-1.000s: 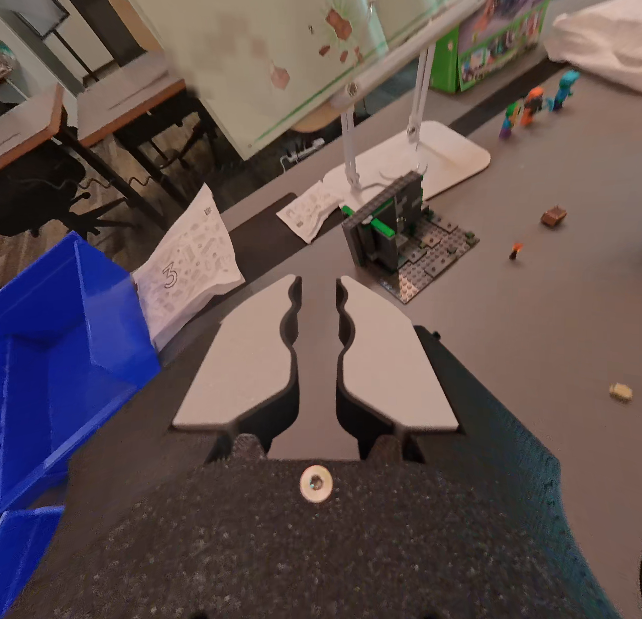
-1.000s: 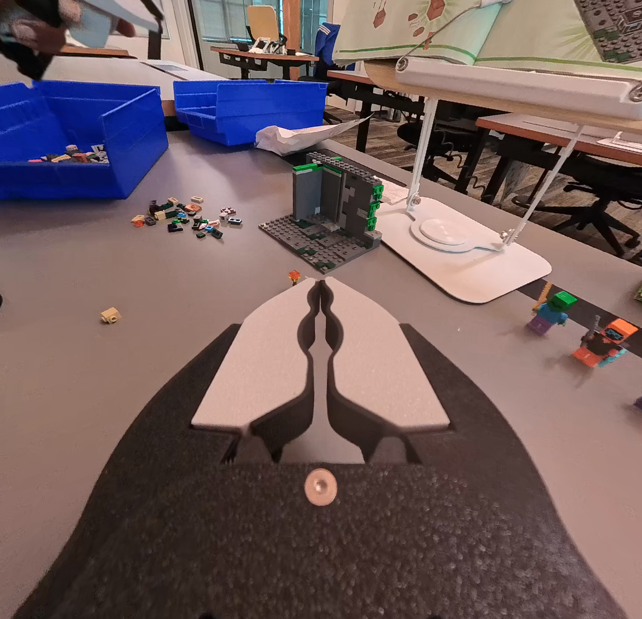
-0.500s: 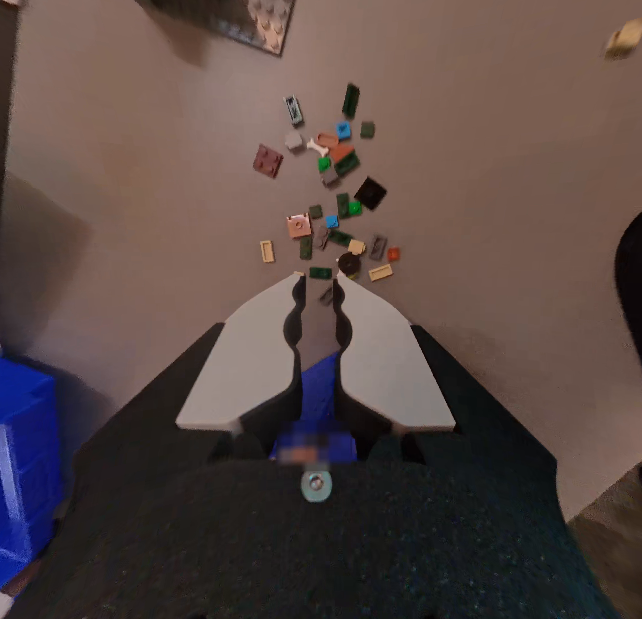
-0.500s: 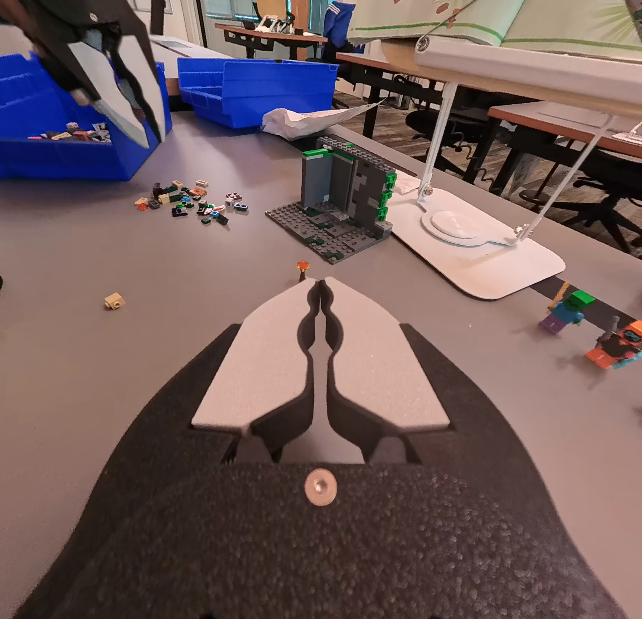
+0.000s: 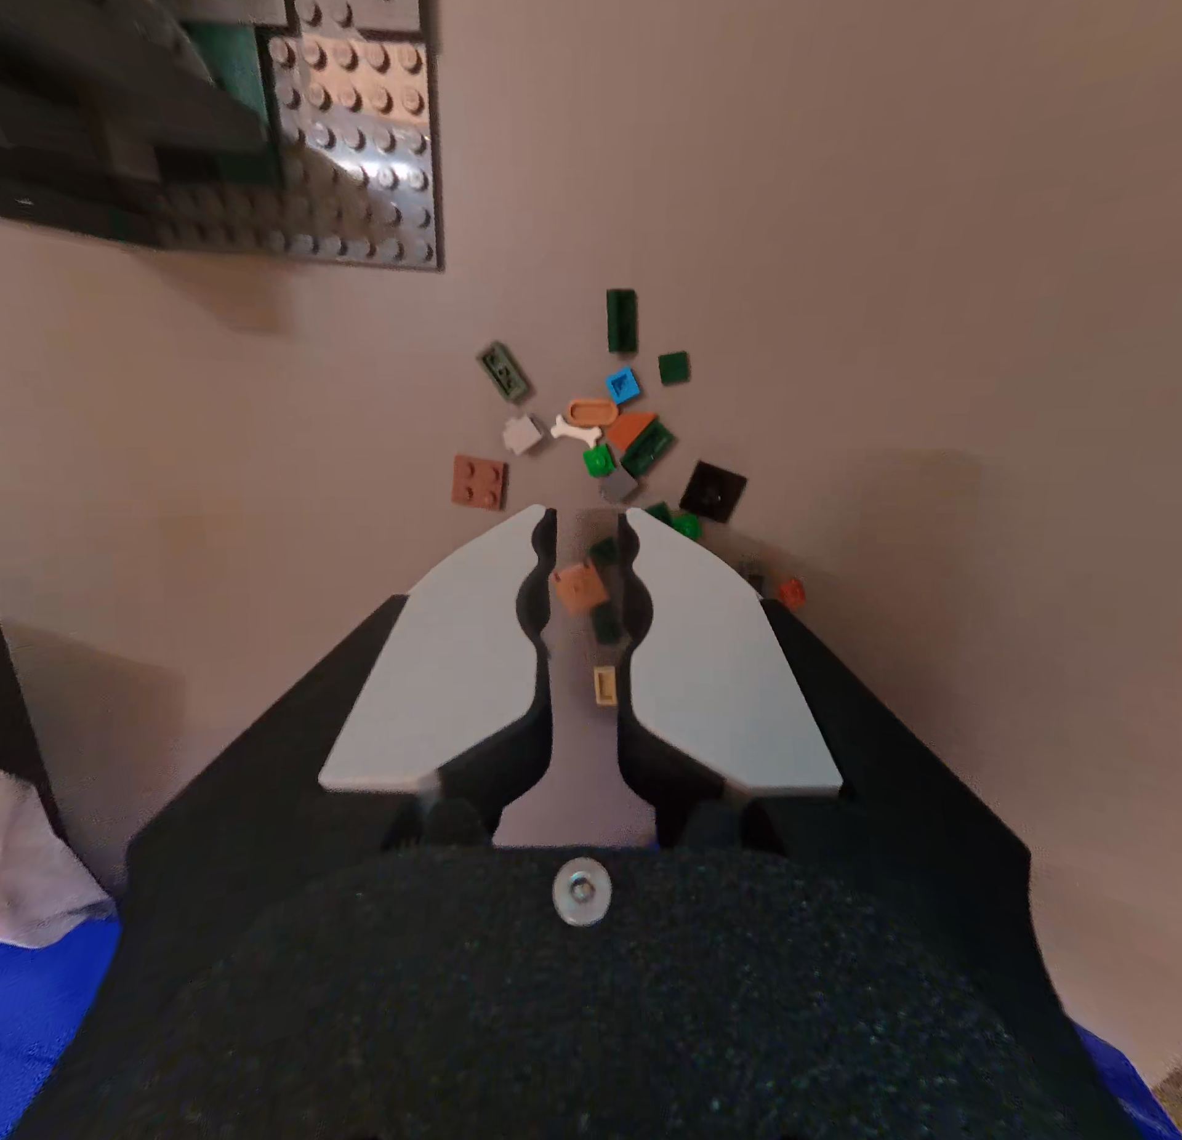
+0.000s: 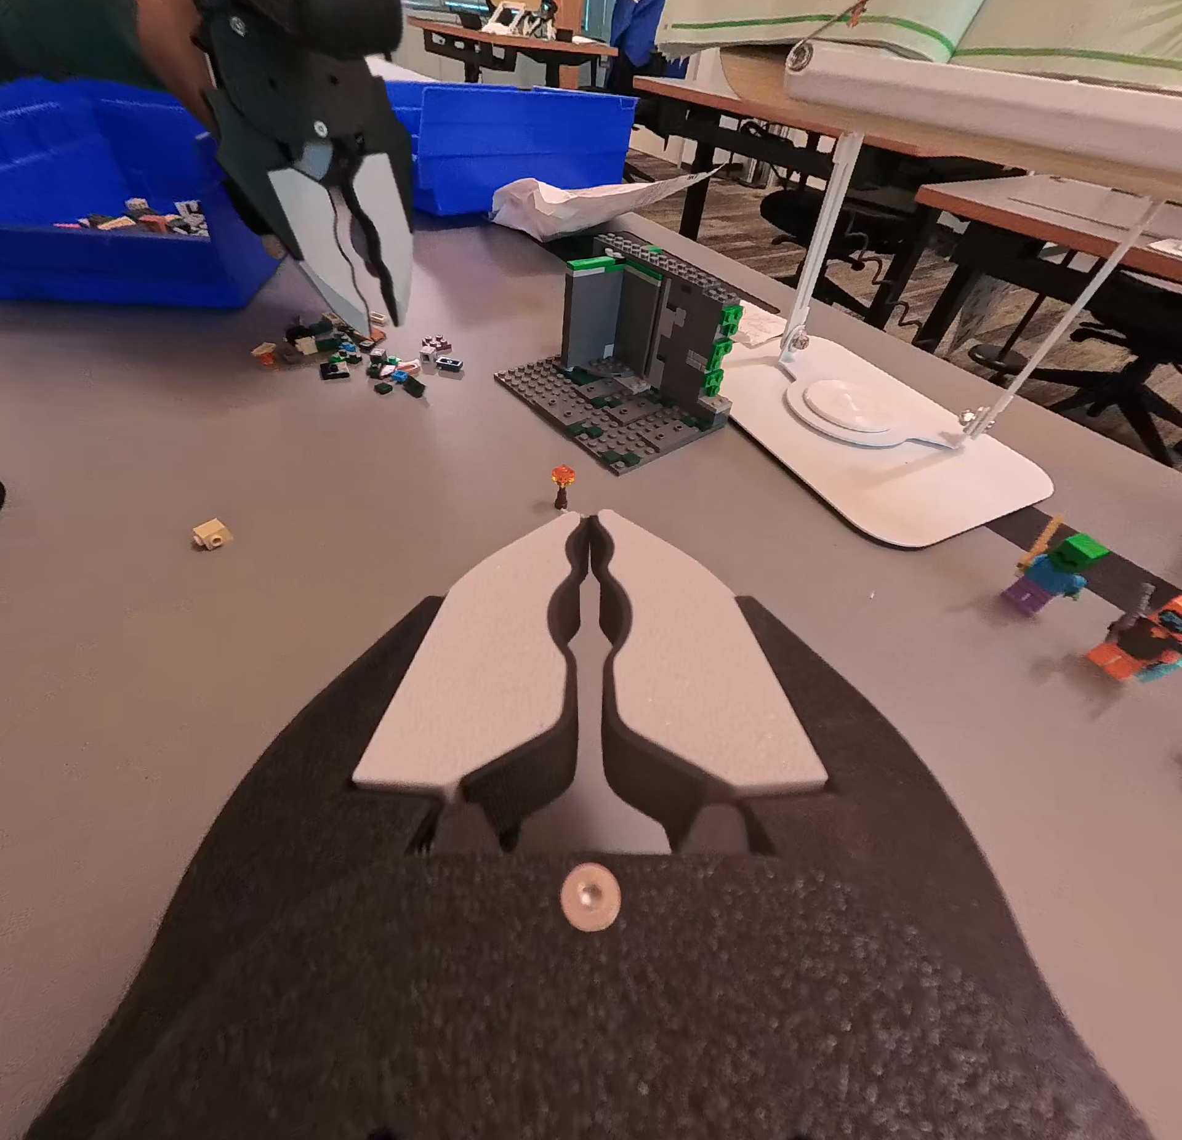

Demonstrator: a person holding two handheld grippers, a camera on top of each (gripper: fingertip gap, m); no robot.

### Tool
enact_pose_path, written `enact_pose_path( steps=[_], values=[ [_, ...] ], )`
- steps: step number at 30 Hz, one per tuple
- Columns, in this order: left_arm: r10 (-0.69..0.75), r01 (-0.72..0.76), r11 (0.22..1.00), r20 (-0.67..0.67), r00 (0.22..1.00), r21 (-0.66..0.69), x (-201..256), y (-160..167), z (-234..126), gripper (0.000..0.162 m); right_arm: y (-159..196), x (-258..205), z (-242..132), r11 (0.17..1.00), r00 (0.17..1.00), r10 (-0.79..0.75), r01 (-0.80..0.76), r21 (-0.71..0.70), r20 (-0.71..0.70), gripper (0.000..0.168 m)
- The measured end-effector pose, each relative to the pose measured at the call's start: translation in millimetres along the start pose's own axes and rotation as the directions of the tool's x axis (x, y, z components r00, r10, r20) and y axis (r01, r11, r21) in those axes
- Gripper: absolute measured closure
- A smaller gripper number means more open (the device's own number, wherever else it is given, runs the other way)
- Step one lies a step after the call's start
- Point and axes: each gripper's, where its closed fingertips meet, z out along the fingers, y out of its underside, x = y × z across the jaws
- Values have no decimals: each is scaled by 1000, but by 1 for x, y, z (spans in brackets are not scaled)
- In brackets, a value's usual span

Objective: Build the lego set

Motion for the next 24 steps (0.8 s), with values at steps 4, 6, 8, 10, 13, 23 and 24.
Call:
enact_pose_path(
  steps=[4, 6, 8, 10, 13, 23, 24],
  values=[
    [-33, 33, 999, 3, 999, 25, -7, -10, 8, 148, 1, 0, 1, 1000, 1000, 7, -7, -3, 6, 168],
    [-46, 47, 998, -15, 999, 42, -6, -15, 10, 150, 2, 0, 1, 1000, 1000, 7, -6, -6, 8, 168],
    [-23, 23, 999, -18, 1000, 33, -4, -15, 14, 150, 2, 0, 1, 1000, 1000, 6, -6, -7, 8, 168],
    [-12, 13, 999, -26, 1000, 37, -2, -16, 17, 150, 3, 0, 2, 1000, 1000, 9, -9, -9, 11, 168],
    [-9, 10, 999, -24, 1000, 41, -3, -18, 19, 149, 4, -1, 2, 1000, 1000, 9, -9, -13, 15, 168],
    [14, -12, 1000, -89, 996, 27, -3, -19, 22, 145, 5, -1, 3, 1000, 1000, 7, -7, -20, 21, 168],
    [19, -16, 999, -92, 996, 28, -3, -20, 22, 145, 5, -1, 3, 1000, 1000, 6, -6, -20, 21, 168]
  ],
)
